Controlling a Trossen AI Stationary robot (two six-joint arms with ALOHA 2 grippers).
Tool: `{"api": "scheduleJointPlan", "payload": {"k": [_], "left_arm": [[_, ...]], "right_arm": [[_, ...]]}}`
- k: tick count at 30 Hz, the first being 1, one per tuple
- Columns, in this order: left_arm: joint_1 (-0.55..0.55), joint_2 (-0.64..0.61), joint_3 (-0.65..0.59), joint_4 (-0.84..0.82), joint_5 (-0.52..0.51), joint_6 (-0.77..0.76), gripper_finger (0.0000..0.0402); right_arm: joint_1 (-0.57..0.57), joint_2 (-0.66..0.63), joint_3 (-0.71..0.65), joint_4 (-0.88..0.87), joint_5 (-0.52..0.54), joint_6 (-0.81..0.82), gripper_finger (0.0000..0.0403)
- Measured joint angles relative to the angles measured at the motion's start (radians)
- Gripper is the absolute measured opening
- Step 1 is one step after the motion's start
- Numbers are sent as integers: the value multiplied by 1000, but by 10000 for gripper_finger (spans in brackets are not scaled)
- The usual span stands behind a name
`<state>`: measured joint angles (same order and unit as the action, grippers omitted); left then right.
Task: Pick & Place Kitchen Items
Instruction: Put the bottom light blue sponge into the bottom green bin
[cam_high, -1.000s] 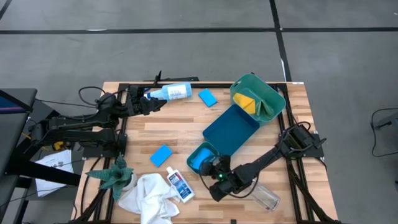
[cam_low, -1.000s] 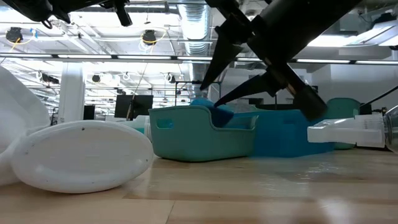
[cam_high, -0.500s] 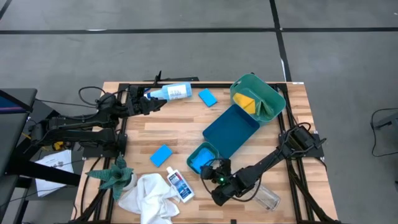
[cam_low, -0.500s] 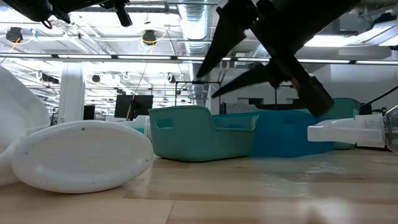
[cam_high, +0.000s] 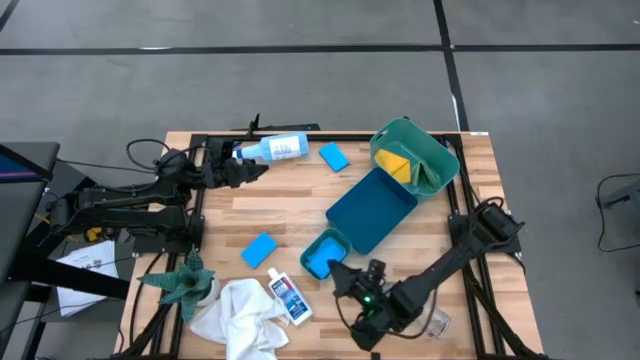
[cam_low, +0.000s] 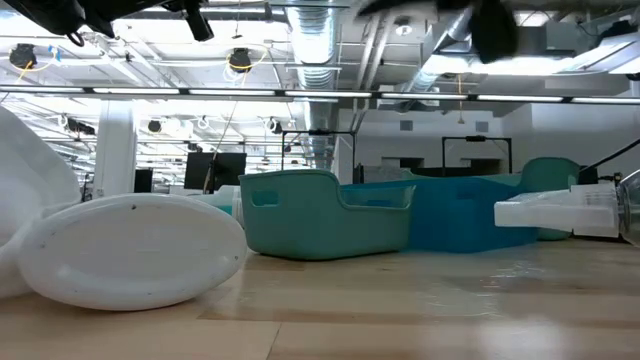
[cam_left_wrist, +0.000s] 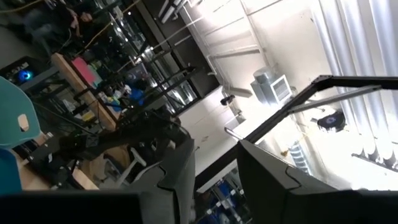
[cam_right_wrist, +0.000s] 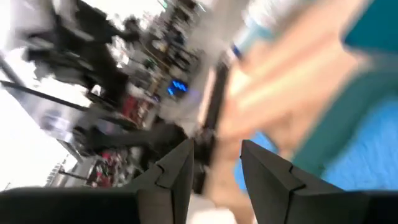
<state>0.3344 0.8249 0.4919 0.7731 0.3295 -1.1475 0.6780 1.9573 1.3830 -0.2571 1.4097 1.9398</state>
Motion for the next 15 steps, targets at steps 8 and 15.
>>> {"api": "scheduleJointPlan", "payload": {"k": [8, 15], "left_arm": [[0, 0, 0, -11, 71, 68, 115], [0, 2, 0, -101, 97, 180, 115]], "right_arm": [[42, -244, 0, -1, 108, -589, 127], [30, -498, 0, -2, -126, -1143, 127]]}}
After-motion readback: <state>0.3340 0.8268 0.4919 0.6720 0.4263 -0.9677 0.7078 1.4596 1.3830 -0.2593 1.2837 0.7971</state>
